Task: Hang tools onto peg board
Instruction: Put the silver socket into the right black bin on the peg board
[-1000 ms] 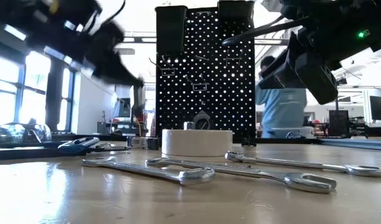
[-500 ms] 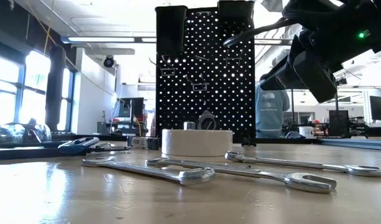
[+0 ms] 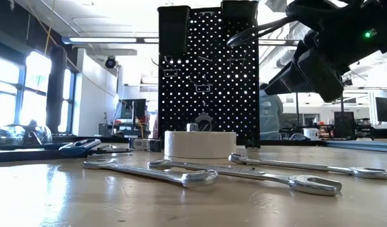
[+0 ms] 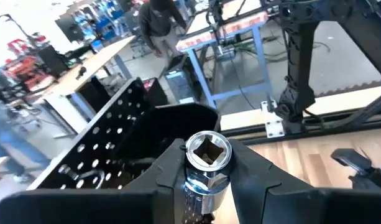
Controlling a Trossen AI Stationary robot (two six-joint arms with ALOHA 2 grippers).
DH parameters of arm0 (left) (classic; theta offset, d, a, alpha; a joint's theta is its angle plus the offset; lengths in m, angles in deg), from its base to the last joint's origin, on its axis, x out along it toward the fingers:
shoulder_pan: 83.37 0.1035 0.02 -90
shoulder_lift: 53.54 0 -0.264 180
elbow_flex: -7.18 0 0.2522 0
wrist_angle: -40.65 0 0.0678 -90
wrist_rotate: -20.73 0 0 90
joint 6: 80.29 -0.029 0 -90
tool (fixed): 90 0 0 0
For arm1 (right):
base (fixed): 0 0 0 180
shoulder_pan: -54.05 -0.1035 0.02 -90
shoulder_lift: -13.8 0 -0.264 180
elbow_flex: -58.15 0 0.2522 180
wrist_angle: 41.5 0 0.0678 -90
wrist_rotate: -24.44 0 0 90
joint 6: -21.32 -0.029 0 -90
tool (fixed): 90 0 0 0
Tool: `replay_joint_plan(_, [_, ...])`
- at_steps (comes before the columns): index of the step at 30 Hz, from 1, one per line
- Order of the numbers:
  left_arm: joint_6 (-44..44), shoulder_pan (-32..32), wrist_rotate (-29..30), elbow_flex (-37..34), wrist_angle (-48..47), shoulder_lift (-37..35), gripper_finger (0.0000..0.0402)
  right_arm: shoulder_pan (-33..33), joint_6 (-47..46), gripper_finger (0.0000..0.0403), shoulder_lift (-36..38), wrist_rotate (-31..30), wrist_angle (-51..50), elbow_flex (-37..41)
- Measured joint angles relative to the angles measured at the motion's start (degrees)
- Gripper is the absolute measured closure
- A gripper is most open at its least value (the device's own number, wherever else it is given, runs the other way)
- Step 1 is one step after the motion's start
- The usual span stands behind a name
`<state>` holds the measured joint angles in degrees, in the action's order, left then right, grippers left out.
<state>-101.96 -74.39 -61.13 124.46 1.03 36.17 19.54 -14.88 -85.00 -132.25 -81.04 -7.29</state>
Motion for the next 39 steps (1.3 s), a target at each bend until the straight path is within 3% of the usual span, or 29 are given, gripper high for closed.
replay_joint_plan(8, [-0.6, 2.6, -6.5, 8.9, 0.5, 7.6, 0.0322, 0.0, -1.2, 0.0263, 0.0, 0.4, 0.2, 0.0])
replay_joint_plan(20, [-3.5, 5.2, -6.7, 15.2, 1.4, 16.3, 0.0322, 0.0, -3.0, 0.0263, 0.0, 0.3, 0.4, 0.0])
replay_joint_plan(39, [-2.9, 7.8, -4.7, 15.8, -0.7, 16.9, 0.0322, 0.0, -4.3, 0.0263, 0.0, 0.5, 2.3, 0.0])
